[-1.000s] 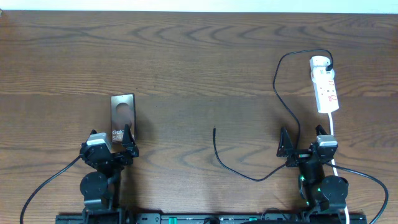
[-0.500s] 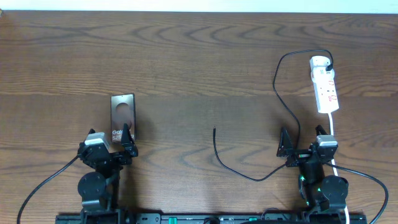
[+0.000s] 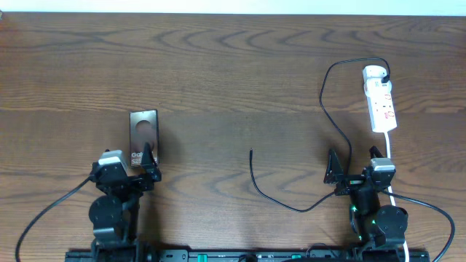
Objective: Plug charger to phone and switch on socket
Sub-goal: 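Raise the left gripper and move it over the dark phone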
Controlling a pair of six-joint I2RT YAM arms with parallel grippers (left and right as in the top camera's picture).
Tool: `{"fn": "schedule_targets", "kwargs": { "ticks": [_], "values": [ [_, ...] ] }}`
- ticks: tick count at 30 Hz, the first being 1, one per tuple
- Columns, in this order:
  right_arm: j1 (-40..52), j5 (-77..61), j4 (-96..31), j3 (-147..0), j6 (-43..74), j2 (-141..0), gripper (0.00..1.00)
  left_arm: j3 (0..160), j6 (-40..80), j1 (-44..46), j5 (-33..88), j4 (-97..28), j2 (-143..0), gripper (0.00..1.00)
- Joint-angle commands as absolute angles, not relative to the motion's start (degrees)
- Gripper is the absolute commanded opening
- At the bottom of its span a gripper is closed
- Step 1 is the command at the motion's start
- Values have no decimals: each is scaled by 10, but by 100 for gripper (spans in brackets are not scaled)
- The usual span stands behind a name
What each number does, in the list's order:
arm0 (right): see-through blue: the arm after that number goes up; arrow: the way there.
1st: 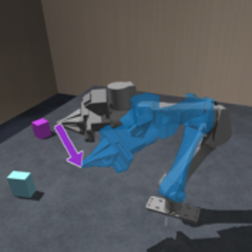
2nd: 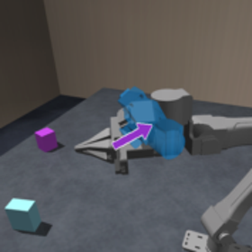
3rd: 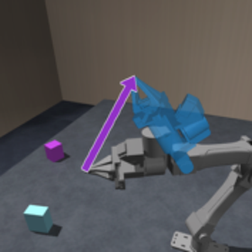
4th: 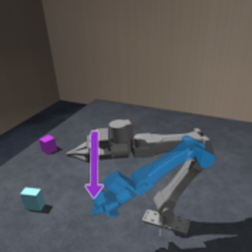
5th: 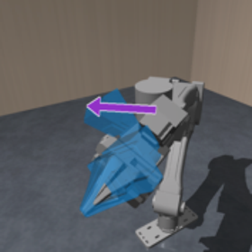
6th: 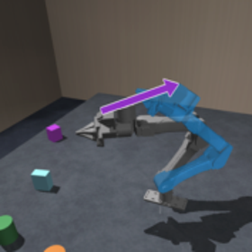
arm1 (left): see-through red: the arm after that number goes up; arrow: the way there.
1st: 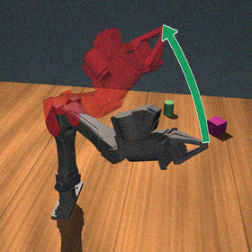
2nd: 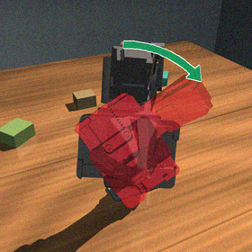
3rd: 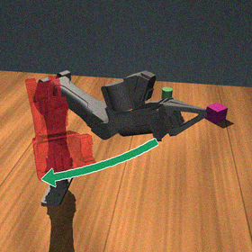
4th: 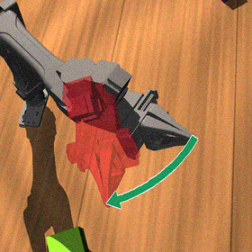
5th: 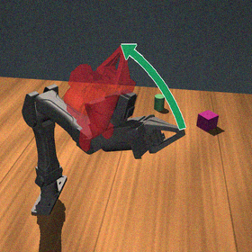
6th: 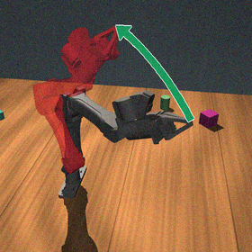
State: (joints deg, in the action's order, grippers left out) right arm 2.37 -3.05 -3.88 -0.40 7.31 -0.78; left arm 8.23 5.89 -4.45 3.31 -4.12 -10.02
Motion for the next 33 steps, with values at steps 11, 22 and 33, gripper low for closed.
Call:
{"fn": "schedule_targets", "kwargs": {
  "ticks": [11, 22, 33],
  "values": [
    [19, -34, -41, -3, 68, -4, 99, 392, 14, -47, 41, -169, -430, 91],
    [19, -34, -41, -3, 68, -4, 99, 827, -15, -69, 41, -470, -804, 91],
    [19, -34, -41, -3, 68, -4, 99, 872, -15, -69, 41, -534, -939, 90]
  ]
}}
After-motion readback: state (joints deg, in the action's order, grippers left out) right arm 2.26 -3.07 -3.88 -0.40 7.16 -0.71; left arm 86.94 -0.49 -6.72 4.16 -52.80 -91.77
